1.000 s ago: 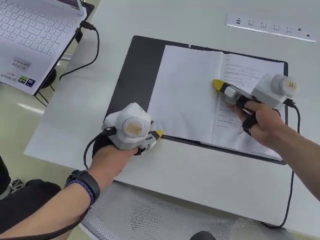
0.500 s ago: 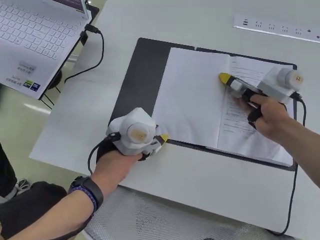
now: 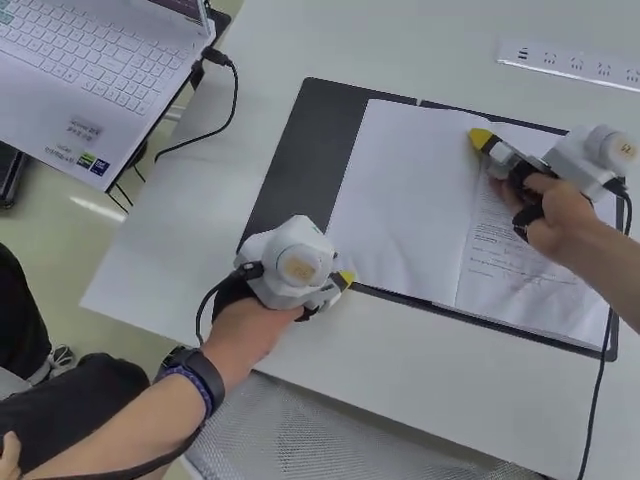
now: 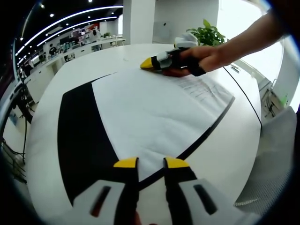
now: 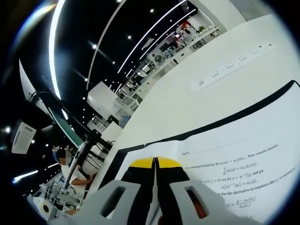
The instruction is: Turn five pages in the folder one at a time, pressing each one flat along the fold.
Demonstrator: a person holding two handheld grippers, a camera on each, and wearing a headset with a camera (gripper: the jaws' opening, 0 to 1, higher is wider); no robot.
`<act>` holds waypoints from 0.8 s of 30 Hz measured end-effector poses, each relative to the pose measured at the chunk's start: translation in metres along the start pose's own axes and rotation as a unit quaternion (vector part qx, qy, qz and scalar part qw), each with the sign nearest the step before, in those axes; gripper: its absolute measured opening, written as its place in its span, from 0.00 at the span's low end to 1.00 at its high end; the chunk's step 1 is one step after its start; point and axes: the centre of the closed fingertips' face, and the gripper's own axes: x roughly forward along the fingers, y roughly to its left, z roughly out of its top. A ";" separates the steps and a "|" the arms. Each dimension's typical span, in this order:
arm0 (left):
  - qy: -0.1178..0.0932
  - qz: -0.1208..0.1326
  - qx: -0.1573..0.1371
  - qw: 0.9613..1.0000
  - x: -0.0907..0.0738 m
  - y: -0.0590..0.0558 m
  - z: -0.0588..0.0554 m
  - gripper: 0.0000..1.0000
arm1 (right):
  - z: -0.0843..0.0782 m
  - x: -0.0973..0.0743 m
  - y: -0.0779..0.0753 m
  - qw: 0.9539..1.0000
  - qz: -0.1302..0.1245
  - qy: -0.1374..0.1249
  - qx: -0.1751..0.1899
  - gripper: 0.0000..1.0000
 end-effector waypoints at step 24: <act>0.002 -0.001 0.004 1.000 0.000 -0.001 0.000 0.21 | -0.010 -0.017 0.017 1.000 0.008 -0.006 0.015 0.00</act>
